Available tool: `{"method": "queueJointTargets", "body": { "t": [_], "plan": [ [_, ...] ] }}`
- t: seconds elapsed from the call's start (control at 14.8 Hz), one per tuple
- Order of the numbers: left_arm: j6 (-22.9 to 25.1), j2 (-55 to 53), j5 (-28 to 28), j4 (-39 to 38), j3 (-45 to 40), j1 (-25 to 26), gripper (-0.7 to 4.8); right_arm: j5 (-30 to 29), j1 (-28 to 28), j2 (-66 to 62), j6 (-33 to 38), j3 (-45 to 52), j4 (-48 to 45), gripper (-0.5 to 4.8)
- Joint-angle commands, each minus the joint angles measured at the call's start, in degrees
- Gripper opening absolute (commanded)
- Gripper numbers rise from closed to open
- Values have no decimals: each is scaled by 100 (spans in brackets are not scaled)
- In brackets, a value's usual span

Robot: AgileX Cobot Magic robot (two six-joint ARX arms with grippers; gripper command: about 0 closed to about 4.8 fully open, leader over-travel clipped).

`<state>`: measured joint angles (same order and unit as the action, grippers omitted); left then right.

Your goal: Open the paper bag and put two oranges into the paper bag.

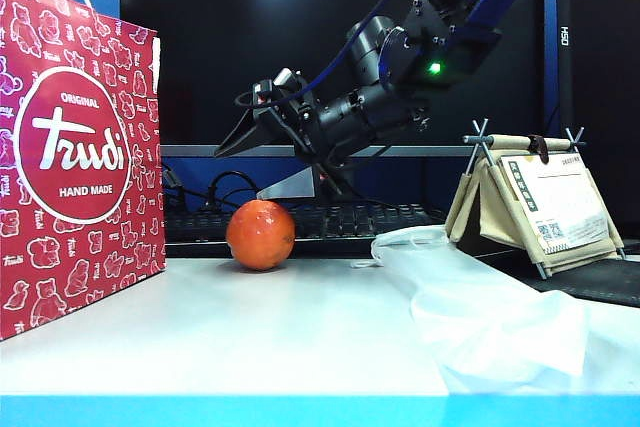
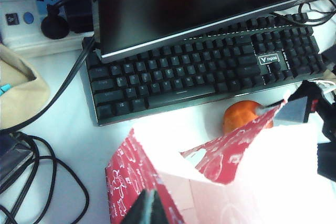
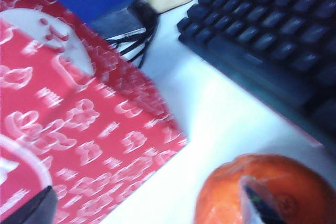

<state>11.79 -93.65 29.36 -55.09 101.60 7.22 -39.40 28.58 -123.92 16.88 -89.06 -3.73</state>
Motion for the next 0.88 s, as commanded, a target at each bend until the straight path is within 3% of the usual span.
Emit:
{"method": "queueJointTargets", "body": {
  "t": [0.07,0.47,0.67,0.88],
  "plan": [
    [31,15,42,59,11,11,-5,415,17,-177,-4,111,1182,479],
    [35,15,42,120,11,11,-5,343,37,-177,-258,111,2664,479],
    [44,15,42,129,11,11,-5,1019,22,-162,-776,111,3150,479],
    [42,15,42,168,11,11,-5,1305,20,-151,-846,109,3158,479]
  ]
}}
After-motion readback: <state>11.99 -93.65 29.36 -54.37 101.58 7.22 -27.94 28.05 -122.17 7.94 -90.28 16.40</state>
